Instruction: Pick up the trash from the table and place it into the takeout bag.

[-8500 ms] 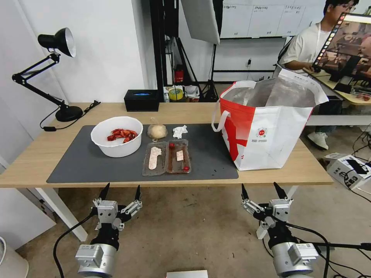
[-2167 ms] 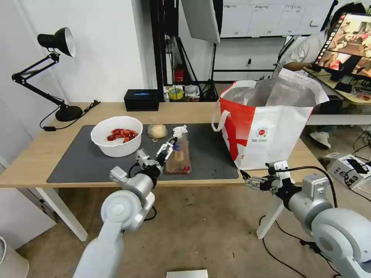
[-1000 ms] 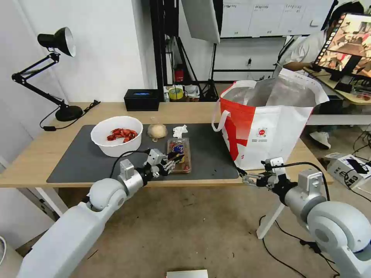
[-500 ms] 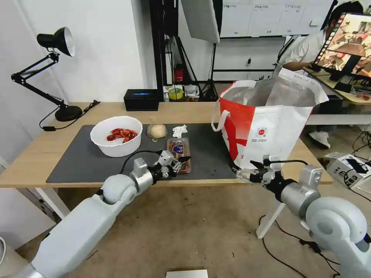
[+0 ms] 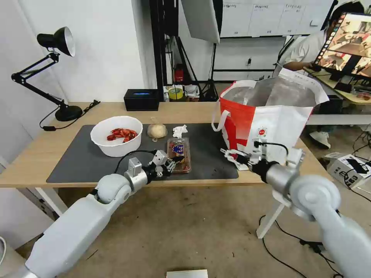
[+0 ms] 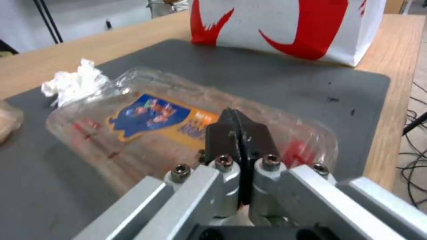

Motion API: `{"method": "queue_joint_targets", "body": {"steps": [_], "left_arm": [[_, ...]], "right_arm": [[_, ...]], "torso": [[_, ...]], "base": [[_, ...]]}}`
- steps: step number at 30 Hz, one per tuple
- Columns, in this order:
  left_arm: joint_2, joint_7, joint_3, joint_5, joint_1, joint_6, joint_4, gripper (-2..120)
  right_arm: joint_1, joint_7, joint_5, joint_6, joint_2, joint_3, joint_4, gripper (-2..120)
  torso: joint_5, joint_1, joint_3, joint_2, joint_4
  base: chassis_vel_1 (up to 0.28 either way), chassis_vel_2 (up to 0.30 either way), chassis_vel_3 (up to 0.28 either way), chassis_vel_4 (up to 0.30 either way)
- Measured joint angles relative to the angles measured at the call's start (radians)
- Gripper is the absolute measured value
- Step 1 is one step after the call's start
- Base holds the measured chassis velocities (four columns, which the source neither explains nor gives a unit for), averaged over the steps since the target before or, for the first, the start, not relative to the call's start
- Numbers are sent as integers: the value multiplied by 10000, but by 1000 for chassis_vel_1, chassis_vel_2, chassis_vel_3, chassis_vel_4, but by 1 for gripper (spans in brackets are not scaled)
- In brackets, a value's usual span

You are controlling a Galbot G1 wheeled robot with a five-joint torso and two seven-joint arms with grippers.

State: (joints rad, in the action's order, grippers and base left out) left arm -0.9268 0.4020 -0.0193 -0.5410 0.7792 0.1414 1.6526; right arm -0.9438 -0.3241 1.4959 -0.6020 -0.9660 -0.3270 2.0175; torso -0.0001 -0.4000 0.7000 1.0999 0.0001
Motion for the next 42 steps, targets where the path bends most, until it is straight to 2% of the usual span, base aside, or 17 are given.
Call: {"method": "queue_joint_targets", "body": {"steps": [10,22,28,42], "left_arm": [[120,39,137,31,242,-75,35,0],[141,16,193,-49,391,-123,148,0],[181,-6,208,-117,397,-132,189,0],[202,-25,396,-195,528,-162,224,0]], "right_arm": [[1513,-1498,1170,-177,-1062,1192,-1479,100],[2862,-2768,2130,-1096,-1688,2072,-2556,100],[3560,-3364,2633,-1211,-1990,2504,-3267,100],[4324,-3912,2815,-1213,-2623,3289,-4192,100]], "torso": [[-1,0,0,0,0],[0,0,0,1,-1],[0,0,1,1,-1],[1,1,-1,1,-1]], "base": [[0,0,0,0],[0,0,0,0],[0,0,0,0],[0,0,0,0]]}}
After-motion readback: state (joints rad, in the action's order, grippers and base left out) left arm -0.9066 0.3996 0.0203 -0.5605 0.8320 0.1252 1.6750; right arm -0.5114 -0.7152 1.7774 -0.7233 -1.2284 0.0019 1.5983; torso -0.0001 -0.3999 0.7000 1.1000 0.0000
